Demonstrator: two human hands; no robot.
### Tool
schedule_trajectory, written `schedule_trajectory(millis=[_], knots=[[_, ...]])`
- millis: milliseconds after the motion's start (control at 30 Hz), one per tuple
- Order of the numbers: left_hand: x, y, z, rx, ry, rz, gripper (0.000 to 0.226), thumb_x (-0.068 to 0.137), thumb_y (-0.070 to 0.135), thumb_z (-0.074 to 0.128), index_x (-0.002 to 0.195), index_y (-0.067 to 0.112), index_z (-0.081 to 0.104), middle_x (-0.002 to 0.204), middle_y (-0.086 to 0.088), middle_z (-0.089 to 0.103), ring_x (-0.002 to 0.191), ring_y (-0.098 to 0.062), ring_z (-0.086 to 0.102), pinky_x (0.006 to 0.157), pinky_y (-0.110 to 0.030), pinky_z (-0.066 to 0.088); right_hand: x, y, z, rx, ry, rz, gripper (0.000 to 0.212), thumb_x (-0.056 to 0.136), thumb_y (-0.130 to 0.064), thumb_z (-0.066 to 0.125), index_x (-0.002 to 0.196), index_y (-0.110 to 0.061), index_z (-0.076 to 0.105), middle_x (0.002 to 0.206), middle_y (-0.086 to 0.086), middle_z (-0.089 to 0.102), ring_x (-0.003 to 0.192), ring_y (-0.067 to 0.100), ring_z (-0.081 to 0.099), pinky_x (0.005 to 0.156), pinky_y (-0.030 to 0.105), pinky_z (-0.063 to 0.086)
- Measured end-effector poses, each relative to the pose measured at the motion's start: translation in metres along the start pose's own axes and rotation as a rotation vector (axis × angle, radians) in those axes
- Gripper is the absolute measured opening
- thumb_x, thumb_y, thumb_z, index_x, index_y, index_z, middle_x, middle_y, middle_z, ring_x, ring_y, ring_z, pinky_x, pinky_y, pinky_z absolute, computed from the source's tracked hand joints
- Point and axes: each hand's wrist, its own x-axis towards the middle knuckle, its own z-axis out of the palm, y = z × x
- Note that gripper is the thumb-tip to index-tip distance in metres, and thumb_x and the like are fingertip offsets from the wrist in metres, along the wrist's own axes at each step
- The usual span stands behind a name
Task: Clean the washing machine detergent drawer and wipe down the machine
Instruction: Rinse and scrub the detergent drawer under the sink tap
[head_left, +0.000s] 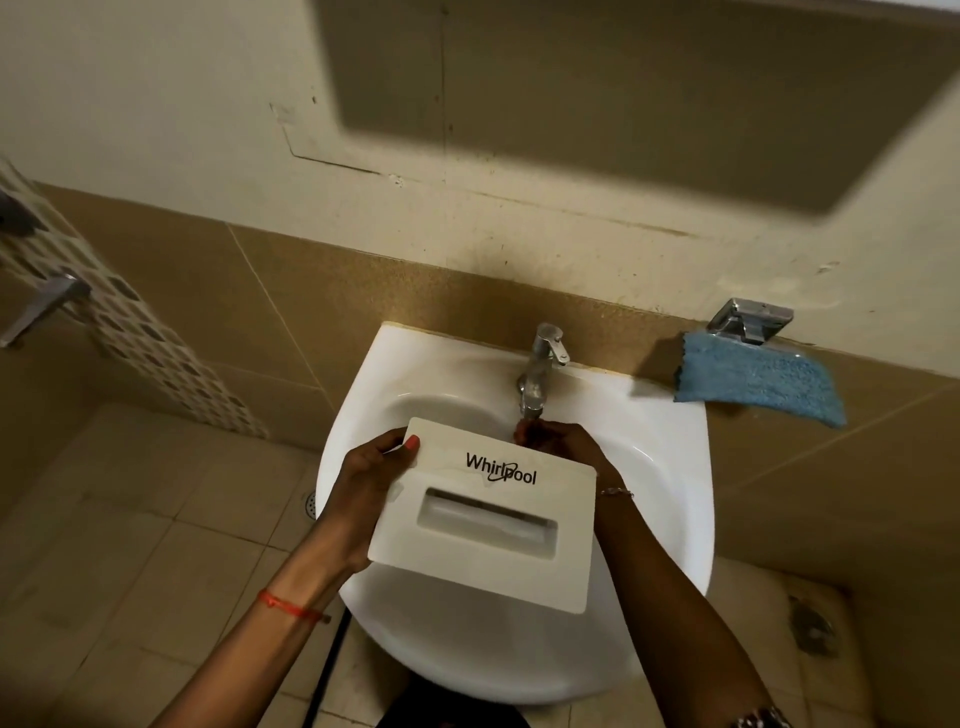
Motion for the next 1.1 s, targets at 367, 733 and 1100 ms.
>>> schedule_trajectory(millis=[367, 733, 1100], knots=[[0.007, 0.003, 0.004, 0.002, 0.004, 0.024, 0.021, 0.095, 0.015, 0.048, 0.105, 0.015, 0.066, 0.086, 0.0, 0.074, 0.074, -0.015, 0.07, 0.063, -0.027, 0.056, -0.073, -0.045, 0.003, -0.03, -0.226, -0.14, 0.039, 0.039, -0.006, 0.09, 0.057, -0.01, 0.057, 0.054, 0.0, 0.044, 0.046, 0.01, 0.044, 0.041, 0.02, 0.039], [0.017, 0.003, 0.016, 0.022, 0.016, 0.031, 0.018, 0.095, 0.018, 0.048, 0.101, 0.02, 0.066, 0.082, 0.002, 0.073, 0.069, -0.013, 0.07, 0.058, -0.027, 0.057, -0.153, -0.043, 0.055, -1.088, 0.012, -0.154, 0.033, 0.095, -0.015, 0.048, 0.091, 0.013, 0.065, 0.092, 0.029, 0.069, 0.085, 0.036, 0.068, 0.082, 0.04, 0.055], [0.011, 0.001, 0.003, -0.02, 0.012, 0.043, 0.02, 0.096, 0.016, 0.047, 0.102, 0.016, 0.066, 0.082, 0.001, 0.074, 0.07, -0.015, 0.07, 0.06, -0.027, 0.057, -0.055, -0.049, 0.007, -0.47, 0.222, -0.139, 0.029, 0.098, -0.01, 0.036, 0.091, 0.006, 0.059, 0.072, 0.017, 0.07, 0.061, 0.022, 0.071, 0.056, 0.025, 0.058]])
